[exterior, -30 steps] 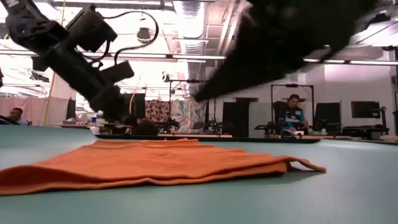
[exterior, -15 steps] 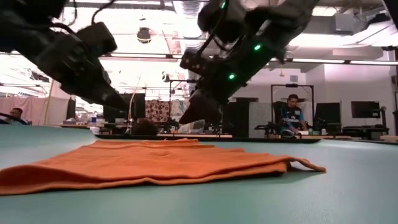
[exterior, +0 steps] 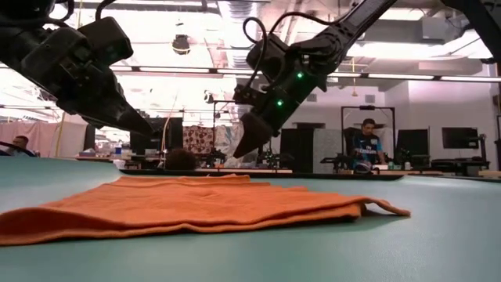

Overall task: Roll towel
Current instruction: Fold the orange towel

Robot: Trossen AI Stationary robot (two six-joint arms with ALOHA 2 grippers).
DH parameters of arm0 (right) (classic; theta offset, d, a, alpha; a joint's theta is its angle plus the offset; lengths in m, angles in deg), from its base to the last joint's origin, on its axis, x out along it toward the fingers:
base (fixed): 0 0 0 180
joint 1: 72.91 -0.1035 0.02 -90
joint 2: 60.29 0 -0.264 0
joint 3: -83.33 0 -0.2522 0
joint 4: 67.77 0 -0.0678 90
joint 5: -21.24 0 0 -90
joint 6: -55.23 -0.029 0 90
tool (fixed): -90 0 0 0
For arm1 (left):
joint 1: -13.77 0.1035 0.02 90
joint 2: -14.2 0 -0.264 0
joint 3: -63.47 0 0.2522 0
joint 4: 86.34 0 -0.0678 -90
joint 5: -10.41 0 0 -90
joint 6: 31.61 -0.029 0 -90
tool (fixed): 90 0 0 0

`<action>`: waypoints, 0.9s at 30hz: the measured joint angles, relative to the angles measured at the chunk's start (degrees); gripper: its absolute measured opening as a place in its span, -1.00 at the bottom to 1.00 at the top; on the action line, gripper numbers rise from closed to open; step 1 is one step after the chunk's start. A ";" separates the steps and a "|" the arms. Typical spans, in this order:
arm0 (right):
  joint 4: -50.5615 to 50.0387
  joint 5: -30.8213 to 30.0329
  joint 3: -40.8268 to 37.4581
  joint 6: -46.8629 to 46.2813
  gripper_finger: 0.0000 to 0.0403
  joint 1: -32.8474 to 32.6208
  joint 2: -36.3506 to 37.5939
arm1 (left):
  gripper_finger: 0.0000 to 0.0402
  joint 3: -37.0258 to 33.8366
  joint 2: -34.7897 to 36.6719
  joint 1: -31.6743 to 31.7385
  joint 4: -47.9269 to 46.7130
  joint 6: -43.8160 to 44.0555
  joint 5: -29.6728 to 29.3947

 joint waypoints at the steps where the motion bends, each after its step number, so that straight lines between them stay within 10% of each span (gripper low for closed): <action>1: -0.32 0.00 0.00 0.36 -0.52 0.00 0.00 | -1.00 0.00 0.00 0.00 0.00 0.01 0.02; 12: -8.99 -0.60 2.29 4.52 -0.94 -0.78 0.00 | -1.00 0.00 -9.43 -1.54 6.29 4.09 0.11; 27: -17.97 1.07 5.09 3.31 -0.99 -1.05 -0.63 | -1.00 2.99 -22.80 -1.70 13.50 8.38 9.73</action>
